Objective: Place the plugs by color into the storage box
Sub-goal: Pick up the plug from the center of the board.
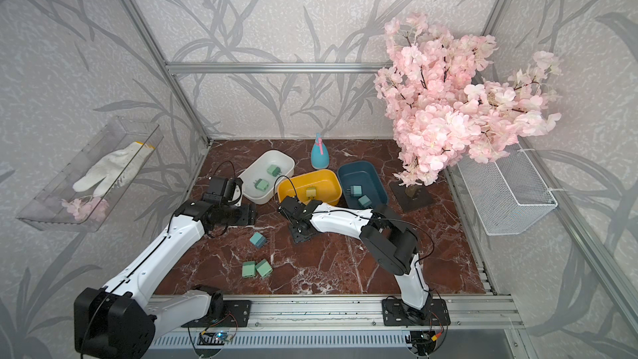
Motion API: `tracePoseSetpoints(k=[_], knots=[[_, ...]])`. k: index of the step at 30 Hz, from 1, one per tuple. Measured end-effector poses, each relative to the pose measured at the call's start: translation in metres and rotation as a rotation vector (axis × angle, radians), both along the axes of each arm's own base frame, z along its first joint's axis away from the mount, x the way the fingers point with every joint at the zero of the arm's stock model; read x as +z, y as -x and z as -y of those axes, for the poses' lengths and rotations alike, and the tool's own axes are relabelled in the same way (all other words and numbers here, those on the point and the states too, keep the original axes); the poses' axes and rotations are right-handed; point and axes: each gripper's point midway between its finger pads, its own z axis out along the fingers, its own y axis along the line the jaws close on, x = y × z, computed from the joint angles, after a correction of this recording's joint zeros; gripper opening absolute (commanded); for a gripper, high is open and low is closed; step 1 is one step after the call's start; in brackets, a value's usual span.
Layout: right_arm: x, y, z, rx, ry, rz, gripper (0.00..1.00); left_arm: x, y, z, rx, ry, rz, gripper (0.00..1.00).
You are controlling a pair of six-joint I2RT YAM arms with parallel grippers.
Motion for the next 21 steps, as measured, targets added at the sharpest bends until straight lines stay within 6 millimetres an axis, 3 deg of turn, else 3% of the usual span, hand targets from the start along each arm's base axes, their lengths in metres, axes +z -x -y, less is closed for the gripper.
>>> tracePoseSetpoints(k=[6, 15, 21], knots=[[-0.012, 0.004, -0.003, 0.014, 0.003, -0.032, 0.54, -0.001, 0.0, 0.0, 0.0, -0.001, -0.004, 0.81], [-0.011, 0.008, -0.012, 0.053, -0.003, -0.031, 0.37, -0.002, 0.0, 0.0, -0.001, -0.002, -0.009, 0.81], [0.018, 0.025, -0.005, 0.095, -0.026, 0.001, 0.34, -0.002, 0.0, 0.0, -0.005, -0.006, -0.008, 0.81]])
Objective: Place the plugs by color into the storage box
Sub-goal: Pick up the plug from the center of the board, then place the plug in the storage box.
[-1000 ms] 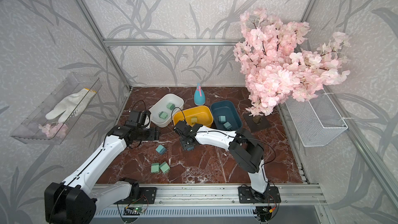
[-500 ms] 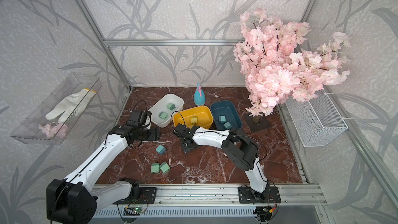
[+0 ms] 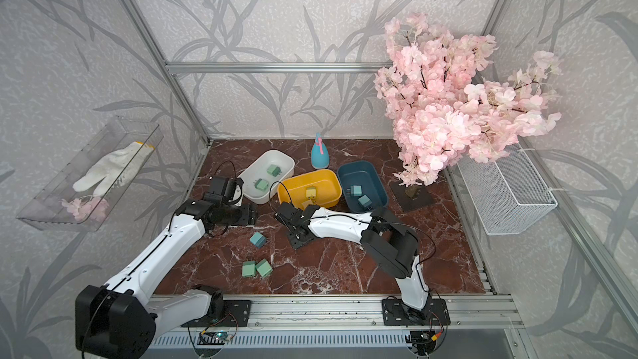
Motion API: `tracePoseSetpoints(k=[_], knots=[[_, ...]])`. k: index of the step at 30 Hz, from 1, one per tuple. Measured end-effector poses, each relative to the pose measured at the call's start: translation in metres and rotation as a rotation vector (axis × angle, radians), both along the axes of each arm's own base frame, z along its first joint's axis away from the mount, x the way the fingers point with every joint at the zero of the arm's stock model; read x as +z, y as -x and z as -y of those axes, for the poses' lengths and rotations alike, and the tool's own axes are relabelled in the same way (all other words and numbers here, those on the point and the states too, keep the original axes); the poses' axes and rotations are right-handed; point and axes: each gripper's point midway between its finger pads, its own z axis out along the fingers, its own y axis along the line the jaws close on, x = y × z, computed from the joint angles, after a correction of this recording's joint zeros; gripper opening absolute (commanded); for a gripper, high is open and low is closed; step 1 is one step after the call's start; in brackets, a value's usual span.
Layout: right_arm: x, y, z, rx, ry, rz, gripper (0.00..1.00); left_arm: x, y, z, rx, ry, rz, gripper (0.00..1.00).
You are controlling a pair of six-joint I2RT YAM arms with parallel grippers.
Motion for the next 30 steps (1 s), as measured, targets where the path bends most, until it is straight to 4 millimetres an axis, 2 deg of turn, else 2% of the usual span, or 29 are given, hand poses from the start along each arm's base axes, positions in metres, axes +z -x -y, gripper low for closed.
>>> tracePoseSetpoints(k=[3, 8, 11, 15, 21, 30], knots=[[0.029, 0.001, 0.012, -0.008, -0.026, 0.044, 0.35, 0.001, 0.0, 0.0, 0.0, 0.001, 0.003, 0.81], [0.07, -0.013, 0.035, -0.04, -0.041, 0.125, 0.34, 0.005, -0.001, 0.001, 0.001, 0.011, 0.02, 0.81], [0.088, -0.03, 0.06, -0.089, -0.04, 0.149, 0.35, 0.004, -0.002, 0.005, 0.0, 0.025, 0.017, 0.81], [0.108, -0.06, 0.103, -0.183, -0.051, 0.193, 0.35, 0.007, -0.006, 0.021, -0.04, 0.017, 0.01, 0.81], [0.111, -0.088, 0.167, -0.299, -0.019, 0.215, 0.35, 0.024, -0.018, 0.051, -0.116, 0.021, 0.043, 0.81], [0.106, -0.116, 0.213, -0.382, -0.02, 0.194, 0.35, 0.058, -0.03, 0.079, -0.168, 0.053, 0.117, 0.81]])
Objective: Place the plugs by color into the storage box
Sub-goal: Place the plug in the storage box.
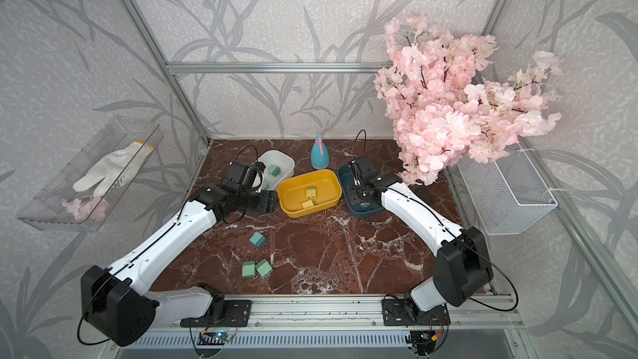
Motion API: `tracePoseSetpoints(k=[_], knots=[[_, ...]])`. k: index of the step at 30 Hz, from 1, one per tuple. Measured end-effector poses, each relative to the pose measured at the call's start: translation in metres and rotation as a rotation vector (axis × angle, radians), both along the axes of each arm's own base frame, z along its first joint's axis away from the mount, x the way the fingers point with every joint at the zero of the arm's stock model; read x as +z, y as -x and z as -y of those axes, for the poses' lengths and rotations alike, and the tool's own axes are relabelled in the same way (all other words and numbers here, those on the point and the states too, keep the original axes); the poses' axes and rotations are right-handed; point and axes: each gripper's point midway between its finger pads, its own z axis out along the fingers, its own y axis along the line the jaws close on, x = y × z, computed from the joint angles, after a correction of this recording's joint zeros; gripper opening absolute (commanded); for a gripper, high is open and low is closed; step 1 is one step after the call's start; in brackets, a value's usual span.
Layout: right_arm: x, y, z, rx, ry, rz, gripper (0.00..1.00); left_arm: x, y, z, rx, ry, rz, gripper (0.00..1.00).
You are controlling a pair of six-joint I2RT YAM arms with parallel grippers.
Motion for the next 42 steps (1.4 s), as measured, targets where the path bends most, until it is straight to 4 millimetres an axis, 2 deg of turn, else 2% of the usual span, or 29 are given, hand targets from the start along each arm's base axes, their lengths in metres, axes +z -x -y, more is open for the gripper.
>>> tracePoseSetpoints(k=[4, 11, 20, 29, 34, 42], knots=[[-0.015, -0.016, 0.015, -0.034, 0.001, -0.026, 0.35, 0.002, 0.001, 0.004, -0.009, 0.008, 0.001, 0.81], [-0.057, -0.049, 0.035, -0.087, 0.03, -0.113, 0.35, 0.001, 0.003, 0.006, -0.002, 0.024, -0.01, 0.81], [-0.096, -0.08, 0.052, -0.134, 0.051, -0.135, 0.37, -0.016, 0.007, 0.01, -0.008, 0.035, -0.059, 0.81], [-0.1, -0.105, 0.051, -0.156, 0.038, -0.088, 0.46, -0.025, 0.002, 0.015, -0.012, 0.049, -0.074, 0.81], [-0.104, -0.105, 0.051, -0.159, 0.039, -0.097, 0.53, -0.031, 0.002, 0.016, -0.014, 0.047, -0.089, 0.81], [-0.101, -0.107, 0.051, -0.158, 0.036, -0.089, 0.52, -0.033, 0.003, 0.017, -0.013, 0.055, -0.092, 0.81]])
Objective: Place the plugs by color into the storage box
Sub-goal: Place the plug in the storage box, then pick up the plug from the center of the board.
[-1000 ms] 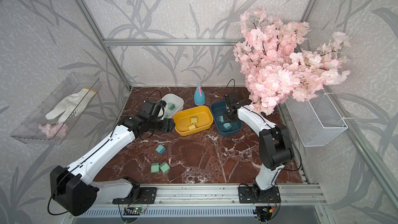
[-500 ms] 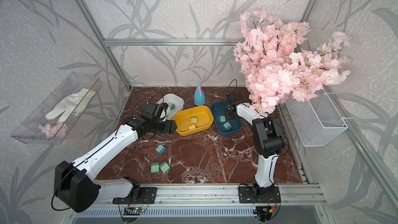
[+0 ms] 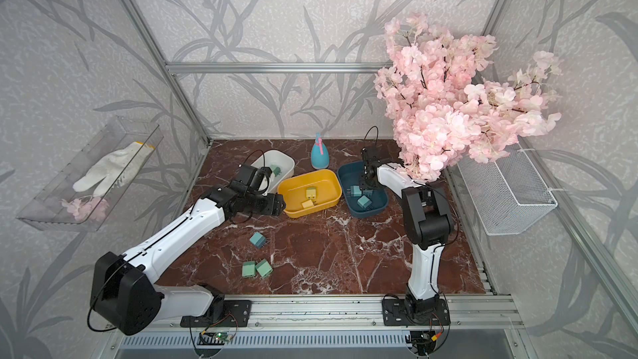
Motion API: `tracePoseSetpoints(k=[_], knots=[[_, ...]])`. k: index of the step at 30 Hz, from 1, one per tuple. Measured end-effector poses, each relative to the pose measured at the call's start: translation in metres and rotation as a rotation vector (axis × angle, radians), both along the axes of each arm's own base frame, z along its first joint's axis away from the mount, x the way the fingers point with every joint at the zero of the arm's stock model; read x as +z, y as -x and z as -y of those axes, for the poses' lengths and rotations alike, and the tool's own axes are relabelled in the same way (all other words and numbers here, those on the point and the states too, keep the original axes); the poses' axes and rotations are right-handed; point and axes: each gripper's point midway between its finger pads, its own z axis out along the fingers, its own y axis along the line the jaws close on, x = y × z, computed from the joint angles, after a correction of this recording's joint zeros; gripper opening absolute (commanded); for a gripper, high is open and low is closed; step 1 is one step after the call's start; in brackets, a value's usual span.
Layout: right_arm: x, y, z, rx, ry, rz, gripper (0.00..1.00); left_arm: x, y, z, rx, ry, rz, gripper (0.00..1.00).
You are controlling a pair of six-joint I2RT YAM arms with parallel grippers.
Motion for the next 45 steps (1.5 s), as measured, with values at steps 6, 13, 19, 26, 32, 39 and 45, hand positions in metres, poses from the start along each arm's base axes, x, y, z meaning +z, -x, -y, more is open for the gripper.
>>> tracePoseSetpoints(k=[6, 13, 19, 26, 32, 39, 45], knots=[[0.0, 0.0, 0.0, 0.0, 0.002, 0.0, 0.54, -0.001, -0.001, 0.0, 0.002, 0.001, 0.0, 0.81], [0.001, 0.001, 0.0, -0.003, -0.004, -0.002, 0.57, -0.008, -0.002, 0.0, 0.001, -0.011, -0.02, 0.81], [0.02, 0.005, -0.006, 0.01, -0.049, 0.029, 0.58, -0.011, -0.001, -0.004, 0.003, -0.038, -0.027, 0.81], [0.057, 0.009, -0.009, 0.023, -0.091, 0.102, 0.58, -0.013, -0.002, -0.01, 0.007, -0.08, -0.02, 0.81], [0.058, 0.014, -0.017, 0.043, -0.113, 0.093, 0.58, -0.016, 0.0, -0.013, 0.012, -0.094, -0.034, 0.81], [0.082, 0.036, -0.049, 0.122, -0.14, 0.131, 0.59, -0.022, 0.015, -0.024, 0.062, -0.123, -0.104, 0.84], [0.112, 0.053, -0.085, 0.199, -0.203, 0.203, 0.59, -0.035, 0.028, -0.03, 0.183, -0.096, -0.186, 0.86]])
